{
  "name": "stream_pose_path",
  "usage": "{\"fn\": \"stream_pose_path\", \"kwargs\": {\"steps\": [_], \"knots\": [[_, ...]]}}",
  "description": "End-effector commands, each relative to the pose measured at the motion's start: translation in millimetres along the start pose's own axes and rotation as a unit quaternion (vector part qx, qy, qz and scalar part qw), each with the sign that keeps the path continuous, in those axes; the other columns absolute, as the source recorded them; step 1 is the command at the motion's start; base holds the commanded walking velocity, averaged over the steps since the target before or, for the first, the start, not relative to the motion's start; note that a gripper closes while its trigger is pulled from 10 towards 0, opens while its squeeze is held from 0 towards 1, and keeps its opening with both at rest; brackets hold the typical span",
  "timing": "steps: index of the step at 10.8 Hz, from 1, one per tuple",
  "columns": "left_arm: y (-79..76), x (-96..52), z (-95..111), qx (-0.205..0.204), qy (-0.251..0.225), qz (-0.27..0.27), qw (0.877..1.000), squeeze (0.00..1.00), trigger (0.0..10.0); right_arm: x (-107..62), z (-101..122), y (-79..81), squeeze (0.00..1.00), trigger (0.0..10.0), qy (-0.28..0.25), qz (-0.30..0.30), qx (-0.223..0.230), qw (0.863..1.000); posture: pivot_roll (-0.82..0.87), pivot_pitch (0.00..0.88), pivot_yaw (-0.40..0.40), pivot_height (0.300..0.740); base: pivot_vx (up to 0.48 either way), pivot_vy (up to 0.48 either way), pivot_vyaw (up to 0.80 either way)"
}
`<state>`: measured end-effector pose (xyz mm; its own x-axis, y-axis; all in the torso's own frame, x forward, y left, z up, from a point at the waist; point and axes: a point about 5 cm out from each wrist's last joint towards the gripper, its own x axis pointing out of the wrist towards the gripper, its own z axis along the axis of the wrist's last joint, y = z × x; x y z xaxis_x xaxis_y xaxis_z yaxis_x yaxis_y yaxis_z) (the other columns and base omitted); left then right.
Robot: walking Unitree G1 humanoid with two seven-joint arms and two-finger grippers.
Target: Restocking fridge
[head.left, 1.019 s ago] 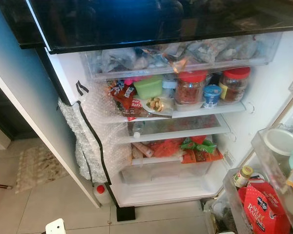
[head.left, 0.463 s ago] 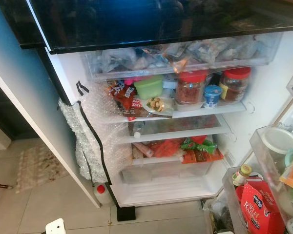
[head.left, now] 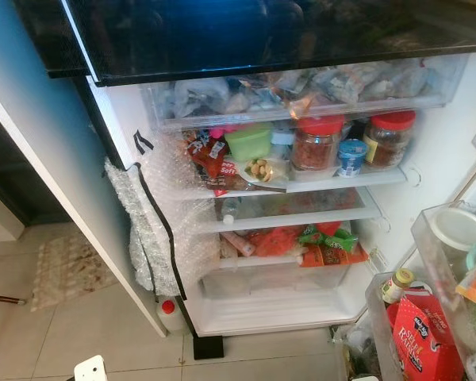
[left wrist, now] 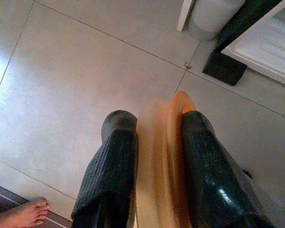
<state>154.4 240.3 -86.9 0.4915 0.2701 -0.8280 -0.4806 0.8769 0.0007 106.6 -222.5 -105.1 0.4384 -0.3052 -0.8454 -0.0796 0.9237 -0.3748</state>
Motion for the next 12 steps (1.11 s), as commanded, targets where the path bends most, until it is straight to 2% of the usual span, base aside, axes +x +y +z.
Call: {"fn": "stream_pose_path", "kwargs": {"steps": [1, 4, 5, 6, 9, 12], "knots": [[1.1, 0.1, 1, -0.002, -0.002, 0.000, 1.000, 0.00, 10.0, -0.3, -3, -0.6, 0.00, 10.0, 0.007, -0.004, -0.006, 1.000, -0.11, 0.000, 0.060, 0.740, 0.000, 0.000, 0.00], [1.4, 0.2, 2, 0.000, -0.003, 0.000, 1.000, 0.00, 10.0, 0.7, 0, -6.0, 0.00, 10.0, 0.002, -0.025, -0.011, 1.000, -0.11, 0.000, 0.061, 0.740, 0.000, 0.000, 0.00], [1.0, 0.2, 2, 0.000, -0.003, -0.001, 1.000, 0.00, 10.0, 6.3, 18, -27.7, 0.00, 10.0, -0.019, -0.044, -0.010, 0.999, -0.11, 0.000, 0.061, 0.740, 0.000, 0.000, 0.00], [0.7, 0.2, 2, 0.000, -0.003, -0.001, 1.000, 0.00, 10.0, 9.0, 30, -41.7, 0.00, 10.0, -0.031, -0.053, -0.011, 0.998, -0.11, 0.000, 0.061, 0.740, 0.000, 0.000, 0.00], [-0.3, 0.4, 3, 0.003, -0.003, -0.003, 1.000, 0.00, 10.0, 9.4, 28, -50.3, 0.00, 10.0, -0.028, -0.056, -0.024, 0.998, -0.11, 0.000, 0.066, 0.740, 0.000, 0.000, 0.00], [0.4, 0.5, 4, 0.005, -0.004, -0.003, 1.000, 0.00, 10.0, 9.7, 34, -43.0, 0.00, 10.0, -0.041, -0.036, -0.057, 0.997, -0.12, 0.000, 0.071, 0.740, 0.000, 0.000, 0.00]]}}
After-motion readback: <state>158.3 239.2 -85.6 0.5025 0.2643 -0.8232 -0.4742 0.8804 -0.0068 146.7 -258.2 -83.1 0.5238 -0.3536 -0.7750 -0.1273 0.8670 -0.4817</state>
